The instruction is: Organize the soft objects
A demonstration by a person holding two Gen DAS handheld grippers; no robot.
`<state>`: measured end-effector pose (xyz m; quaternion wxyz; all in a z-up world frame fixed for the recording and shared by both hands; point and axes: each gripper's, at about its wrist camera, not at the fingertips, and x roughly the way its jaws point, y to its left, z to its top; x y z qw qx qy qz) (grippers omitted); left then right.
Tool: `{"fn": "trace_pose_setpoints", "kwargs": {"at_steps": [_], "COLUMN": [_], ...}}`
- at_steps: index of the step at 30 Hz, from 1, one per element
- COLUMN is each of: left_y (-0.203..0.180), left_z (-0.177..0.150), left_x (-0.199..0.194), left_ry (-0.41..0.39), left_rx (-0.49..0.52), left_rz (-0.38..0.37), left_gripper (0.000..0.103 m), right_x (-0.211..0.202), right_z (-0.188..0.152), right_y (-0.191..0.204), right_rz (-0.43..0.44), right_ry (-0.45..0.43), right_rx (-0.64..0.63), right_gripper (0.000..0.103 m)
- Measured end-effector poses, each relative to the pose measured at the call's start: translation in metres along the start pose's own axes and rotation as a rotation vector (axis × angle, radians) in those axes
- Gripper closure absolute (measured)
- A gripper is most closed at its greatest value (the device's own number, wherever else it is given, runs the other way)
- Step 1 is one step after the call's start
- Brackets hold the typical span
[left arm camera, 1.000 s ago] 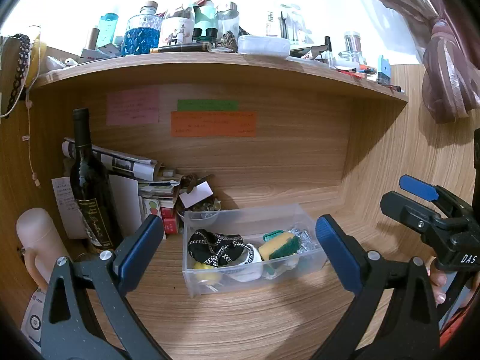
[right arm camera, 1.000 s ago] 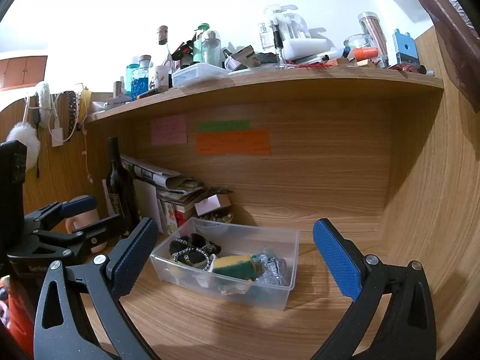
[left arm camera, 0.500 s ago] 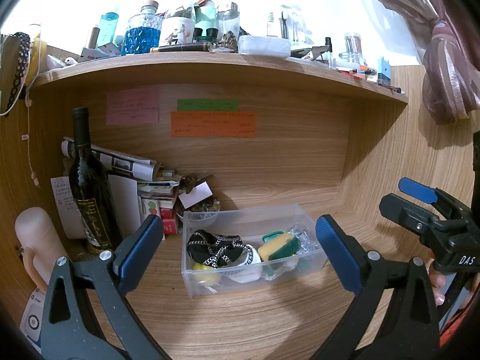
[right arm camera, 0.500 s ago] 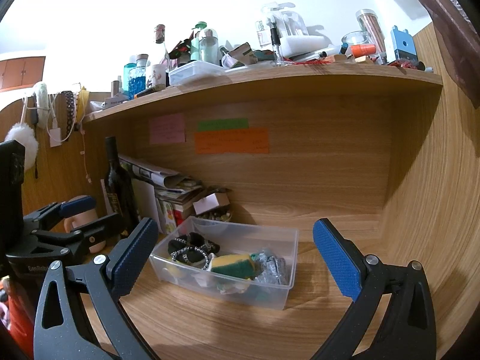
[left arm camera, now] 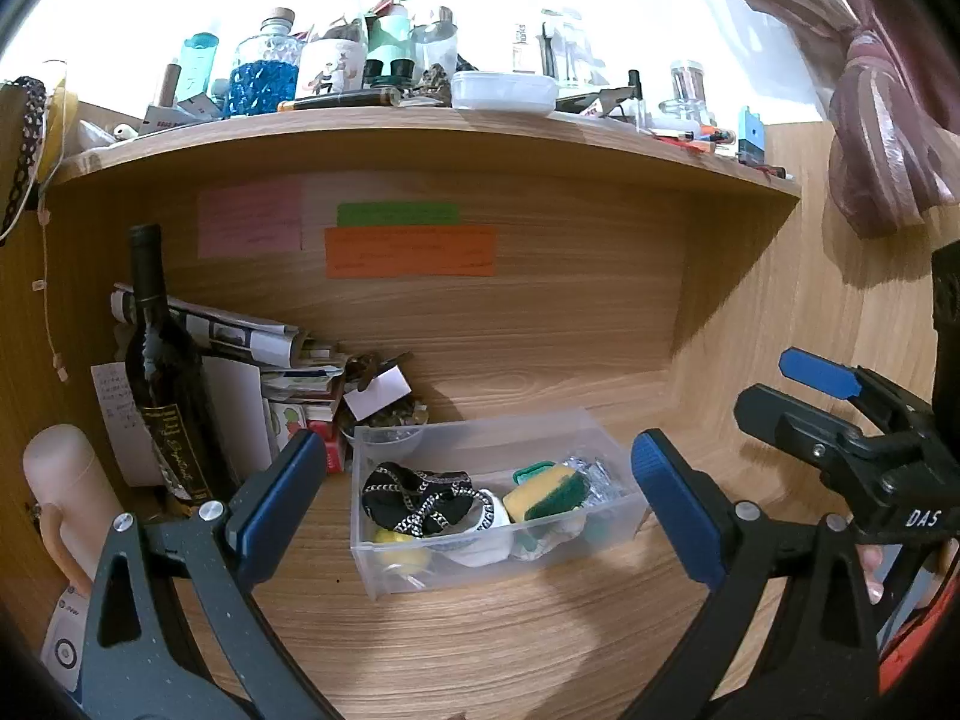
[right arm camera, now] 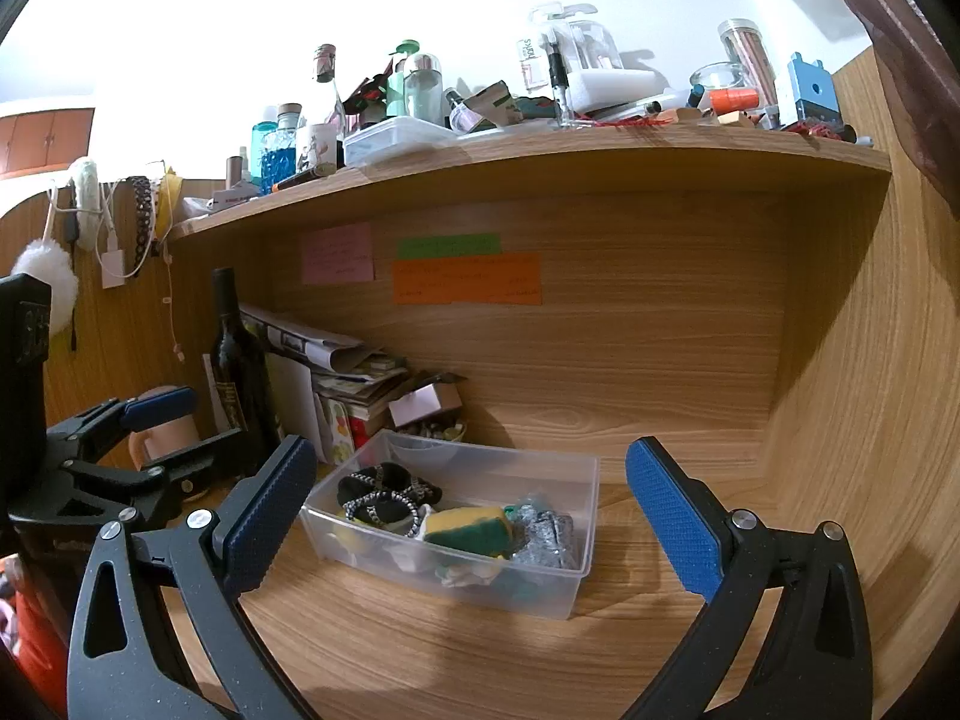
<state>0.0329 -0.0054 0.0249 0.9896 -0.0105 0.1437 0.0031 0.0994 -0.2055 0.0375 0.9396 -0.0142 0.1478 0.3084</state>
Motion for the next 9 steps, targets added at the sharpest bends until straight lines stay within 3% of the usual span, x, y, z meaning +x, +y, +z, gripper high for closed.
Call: {"fn": "trace_pose_setpoints", "kwargs": {"at_steps": [9], "left_y": [-0.0056], "left_z": [-0.001], "left_x": [-0.0029], "left_ry": [-0.008], "left_rx": [0.016], "left_rz": [-0.007], "left_gripper": [0.0], "right_x": [0.0051], "right_z": [-0.0023], "right_y": [-0.0006], "right_rz": [0.013], "right_ry": [0.012], "right_rx": [-0.003], "right_gripper": [0.0]}}
